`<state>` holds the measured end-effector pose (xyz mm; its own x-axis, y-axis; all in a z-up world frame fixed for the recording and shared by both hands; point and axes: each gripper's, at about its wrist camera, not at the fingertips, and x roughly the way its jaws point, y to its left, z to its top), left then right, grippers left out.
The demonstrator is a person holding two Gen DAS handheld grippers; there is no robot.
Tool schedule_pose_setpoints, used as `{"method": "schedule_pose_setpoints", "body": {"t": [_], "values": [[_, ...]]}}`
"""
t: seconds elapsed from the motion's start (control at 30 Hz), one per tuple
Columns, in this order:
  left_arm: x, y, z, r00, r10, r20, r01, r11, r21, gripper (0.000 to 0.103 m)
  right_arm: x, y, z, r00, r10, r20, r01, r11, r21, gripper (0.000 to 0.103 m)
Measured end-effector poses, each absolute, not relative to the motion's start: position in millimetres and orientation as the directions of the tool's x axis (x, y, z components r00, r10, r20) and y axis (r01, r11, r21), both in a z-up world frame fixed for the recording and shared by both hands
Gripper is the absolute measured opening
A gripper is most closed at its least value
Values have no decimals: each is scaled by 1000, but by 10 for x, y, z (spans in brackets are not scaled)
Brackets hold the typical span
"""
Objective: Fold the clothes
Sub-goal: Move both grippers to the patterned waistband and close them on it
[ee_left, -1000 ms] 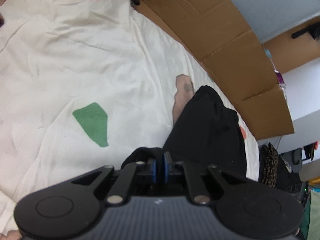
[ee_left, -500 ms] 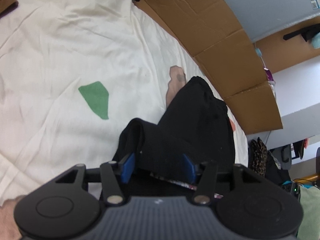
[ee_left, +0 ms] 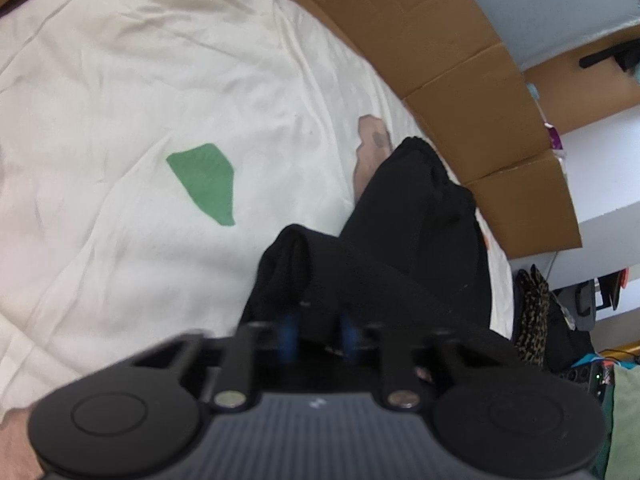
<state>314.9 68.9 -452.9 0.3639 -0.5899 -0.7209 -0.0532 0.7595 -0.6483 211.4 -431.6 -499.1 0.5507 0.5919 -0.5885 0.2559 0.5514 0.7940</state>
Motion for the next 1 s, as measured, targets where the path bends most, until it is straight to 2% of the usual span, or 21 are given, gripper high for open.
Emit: {"method": "schedule_pose_setpoints", "body": {"t": [0.07, 0.13, 0.53, 1.0], "values": [[3165, 692, -4489, 371, -598, -711, -44, 753, -656, 11, 2122, -4326, -4982, 558, 585, -589, 257, 553, 793, 16], [3184, 687, -4426, 381, -602, -702, -26, 751, -659, 10, 2136, -4337, -4956, 568, 581, -584, 251, 553, 794, 15], [3501, 652, -4233, 428, -610, -667, -7, 736, -677, 9, 2418, -4408, -4723, 615, 534, -580, 199, 607, 770, 15], [3930, 603, -4190, 423, -565, -708, -21, 775, -631, 12, 2716, -4588, -4670, 653, 454, -606, 243, 633, 735, 18]]}}
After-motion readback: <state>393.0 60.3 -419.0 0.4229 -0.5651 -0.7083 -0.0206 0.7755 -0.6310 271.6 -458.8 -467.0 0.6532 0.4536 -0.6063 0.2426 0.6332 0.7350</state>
